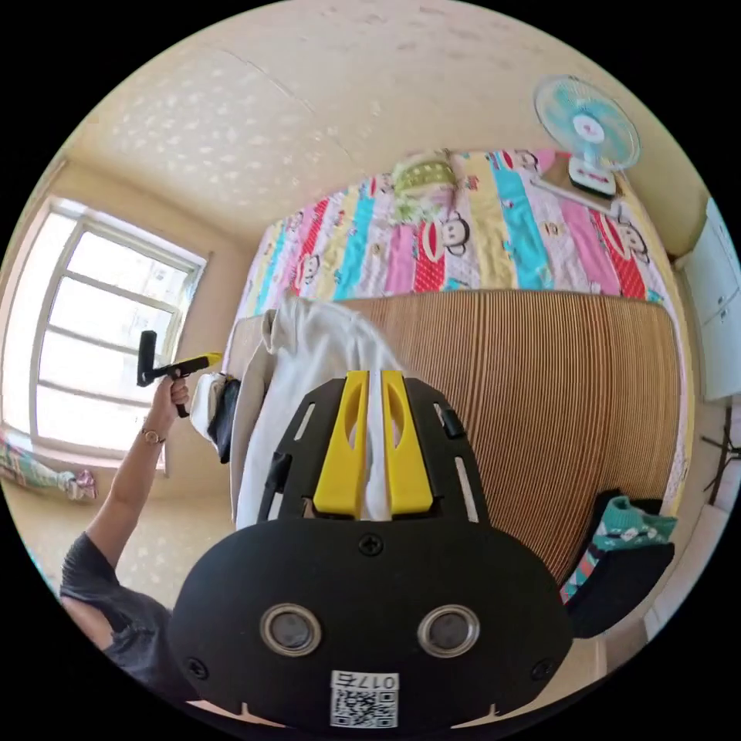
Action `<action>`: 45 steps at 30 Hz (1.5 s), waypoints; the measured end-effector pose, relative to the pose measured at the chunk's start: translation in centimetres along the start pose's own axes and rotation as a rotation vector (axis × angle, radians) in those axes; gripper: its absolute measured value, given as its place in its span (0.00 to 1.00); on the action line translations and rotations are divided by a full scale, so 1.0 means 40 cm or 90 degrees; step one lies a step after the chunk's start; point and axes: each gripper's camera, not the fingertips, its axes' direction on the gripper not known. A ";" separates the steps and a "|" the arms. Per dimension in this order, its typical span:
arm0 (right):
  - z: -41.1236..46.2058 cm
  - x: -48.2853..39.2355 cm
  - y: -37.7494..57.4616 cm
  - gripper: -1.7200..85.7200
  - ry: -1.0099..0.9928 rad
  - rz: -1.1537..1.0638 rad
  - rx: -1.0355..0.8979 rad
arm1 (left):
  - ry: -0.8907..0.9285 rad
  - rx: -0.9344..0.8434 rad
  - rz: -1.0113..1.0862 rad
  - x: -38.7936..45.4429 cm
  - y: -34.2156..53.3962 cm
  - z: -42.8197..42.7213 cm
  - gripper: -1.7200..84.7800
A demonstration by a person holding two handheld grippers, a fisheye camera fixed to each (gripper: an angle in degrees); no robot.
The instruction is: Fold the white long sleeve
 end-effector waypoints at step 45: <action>-0.083 0.225 0.141 0.03 0.068 0.199 -0.343 | -0.390 -0.409 -0.161 -0.643 0.157 0.401 0.07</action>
